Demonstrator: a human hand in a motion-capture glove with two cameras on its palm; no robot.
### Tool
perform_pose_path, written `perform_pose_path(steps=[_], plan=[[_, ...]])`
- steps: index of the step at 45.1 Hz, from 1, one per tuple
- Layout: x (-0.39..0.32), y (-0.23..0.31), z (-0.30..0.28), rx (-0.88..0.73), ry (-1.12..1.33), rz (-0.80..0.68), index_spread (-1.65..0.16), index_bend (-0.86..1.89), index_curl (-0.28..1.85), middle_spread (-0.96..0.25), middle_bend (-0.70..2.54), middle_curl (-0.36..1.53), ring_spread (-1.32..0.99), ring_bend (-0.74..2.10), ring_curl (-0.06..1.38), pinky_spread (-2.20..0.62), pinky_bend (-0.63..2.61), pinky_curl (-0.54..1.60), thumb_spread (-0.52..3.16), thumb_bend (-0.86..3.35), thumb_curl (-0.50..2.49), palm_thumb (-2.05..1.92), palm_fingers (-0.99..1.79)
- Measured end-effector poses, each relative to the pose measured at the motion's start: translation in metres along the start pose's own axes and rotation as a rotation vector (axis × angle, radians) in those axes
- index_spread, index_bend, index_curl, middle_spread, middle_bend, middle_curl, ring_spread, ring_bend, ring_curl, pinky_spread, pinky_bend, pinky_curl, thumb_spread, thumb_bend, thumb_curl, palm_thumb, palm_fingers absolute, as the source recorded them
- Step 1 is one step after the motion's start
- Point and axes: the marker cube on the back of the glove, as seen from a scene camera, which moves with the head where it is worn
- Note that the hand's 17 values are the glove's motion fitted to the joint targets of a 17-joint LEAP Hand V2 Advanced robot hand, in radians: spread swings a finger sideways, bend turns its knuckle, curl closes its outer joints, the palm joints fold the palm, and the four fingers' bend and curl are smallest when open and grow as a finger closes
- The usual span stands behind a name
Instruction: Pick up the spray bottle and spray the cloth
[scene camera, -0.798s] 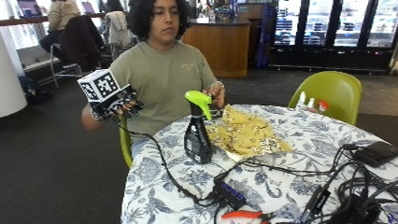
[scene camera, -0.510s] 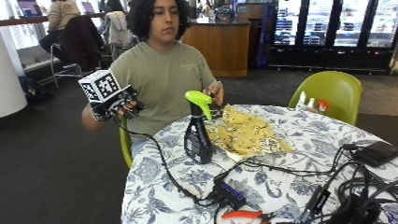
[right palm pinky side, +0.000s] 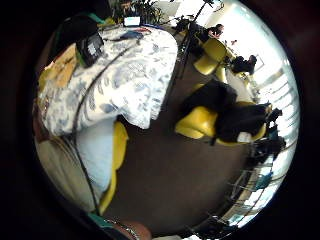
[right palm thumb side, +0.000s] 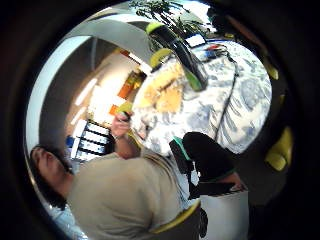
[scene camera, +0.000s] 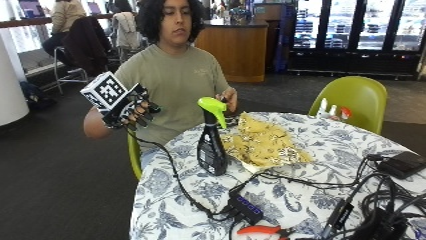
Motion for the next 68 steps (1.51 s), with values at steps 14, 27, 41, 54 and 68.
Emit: perform_pose_path(steps=[14, 27, 41, 54, 68], plan=[[-0.014, -0.072, 0.045, 0.000, -0.500, 0.043, -0.40, 0.11, 0.19, -0.02, 0.23, 0.32, -0.08, 0.50, 0.31, 0.18, 0.39, 0.32, 1.07, 0.04, 0.30, 0.67, 0.45], [-0.013, -0.111, 0.087, 0.202, -0.781, 0.250, -0.32, 0.15, 0.20, -0.08, 0.29, 0.37, -0.13, 0.63, 0.34, -0.06, 0.60, 0.36, 0.96, 0.10, 0.40, 0.95, 1.16], [-0.015, -0.134, 0.091, 0.256, -0.832, 0.239, -0.28, 0.61, 0.44, -0.17, 0.68, 0.60, -0.19, 0.93, 0.55, -0.11, 0.89, 0.58, 0.92, 0.13, 0.54, 1.07, 1.36], [-0.013, -0.097, 0.085, 0.067, -0.640, 0.148, -0.27, 0.34, 0.49, -0.10, 0.51, 0.59, -0.14, 0.84, 0.58, -0.13, 0.81, 0.63, 1.07, 0.01, 0.53, 0.90, 0.51], [-0.007, -0.028, 0.059, -0.055, -0.387, 0.107, -0.38, 0.17, 0.35, -0.01, 0.24, 0.42, -0.07, 0.45, 0.37, 0.15, 0.59, 0.43, 1.07, -0.04, 0.44, 0.72, 0.17]])
